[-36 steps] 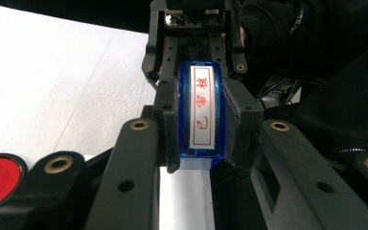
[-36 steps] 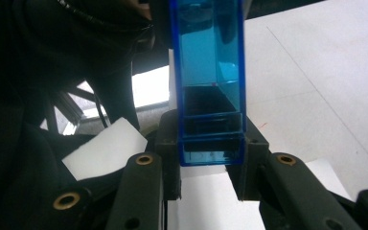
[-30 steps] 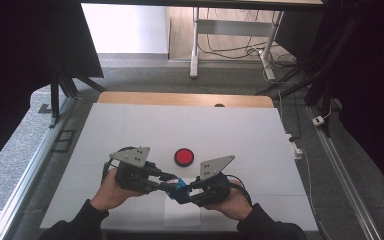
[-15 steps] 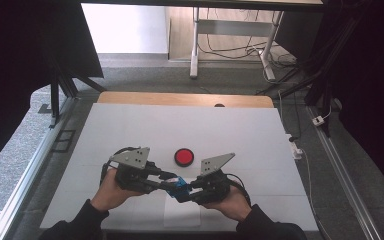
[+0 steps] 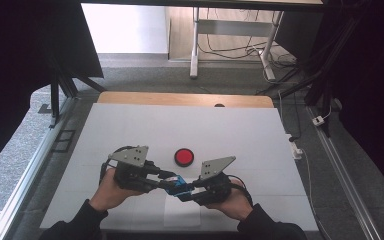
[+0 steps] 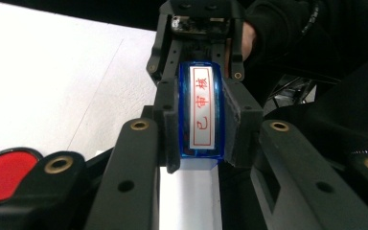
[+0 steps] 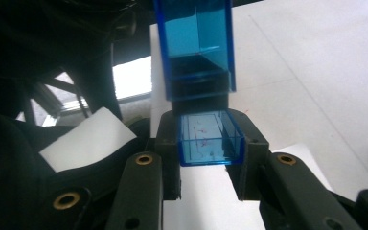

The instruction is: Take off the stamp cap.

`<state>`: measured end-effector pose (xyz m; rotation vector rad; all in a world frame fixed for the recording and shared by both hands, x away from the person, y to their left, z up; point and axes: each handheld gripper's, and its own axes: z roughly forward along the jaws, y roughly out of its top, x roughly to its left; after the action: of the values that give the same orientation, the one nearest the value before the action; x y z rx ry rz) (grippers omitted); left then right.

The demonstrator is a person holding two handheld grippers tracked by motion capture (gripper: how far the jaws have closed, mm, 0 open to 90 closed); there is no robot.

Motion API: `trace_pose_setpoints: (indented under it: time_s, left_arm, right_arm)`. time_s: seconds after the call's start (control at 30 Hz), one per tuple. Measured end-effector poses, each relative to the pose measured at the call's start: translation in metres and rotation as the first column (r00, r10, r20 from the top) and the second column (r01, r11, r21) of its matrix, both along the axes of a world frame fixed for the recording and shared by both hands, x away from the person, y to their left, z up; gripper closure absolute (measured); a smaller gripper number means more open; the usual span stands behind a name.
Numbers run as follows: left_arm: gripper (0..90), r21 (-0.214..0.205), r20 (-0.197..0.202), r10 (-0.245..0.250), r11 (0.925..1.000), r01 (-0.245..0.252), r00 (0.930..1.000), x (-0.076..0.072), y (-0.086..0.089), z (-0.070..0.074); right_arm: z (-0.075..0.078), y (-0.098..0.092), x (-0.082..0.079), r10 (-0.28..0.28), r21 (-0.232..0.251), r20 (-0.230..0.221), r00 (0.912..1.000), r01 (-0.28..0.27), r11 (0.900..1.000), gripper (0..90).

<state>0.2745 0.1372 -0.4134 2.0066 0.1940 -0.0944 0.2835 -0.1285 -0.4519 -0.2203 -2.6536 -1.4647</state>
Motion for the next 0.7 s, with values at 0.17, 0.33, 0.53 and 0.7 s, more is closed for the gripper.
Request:
trace_pose_setpoints:
  time_s: [0.17, 0.33, 0.53, 0.7]
  left_arm:
    - [70.6, -0.014, -0.013, 0.032, 0.9994, -0.032, 0.9994, 0.001, 0.005, 0.002]
    - [70.5, -0.010, -0.014, 0.049, 0.9987, -0.050, 0.9987, 0.001, 0.007, 0.001]
    - [70.4, 0.003, -0.019, 0.063, 0.9980, -0.063, 0.9978, 0.001, 0.007, -0.001]
    - [70.4, 0.011, -0.023, 0.073, 0.9973, -0.073, 0.9971, 0.001, 0.007, -0.003]
  right_arm:
    - [0.000, -0.002, -0.001, -0.032, -0.001, 0.030, 0.9990, 0.032, 0.9995, 69.2]
    - [0.002, -0.008, 0.001, -0.099, -0.006, 0.025, 0.9948, 0.099, 0.9951, 69.2]
    - [0.003, -0.014, 0.003, -0.138, -0.022, 0.026, 0.9901, 0.138, 0.9901, 69.1]
    - [0.005, -0.021, 0.003, -0.173, -0.028, 0.032, 0.9845, 0.173, 0.9844, 69.1]
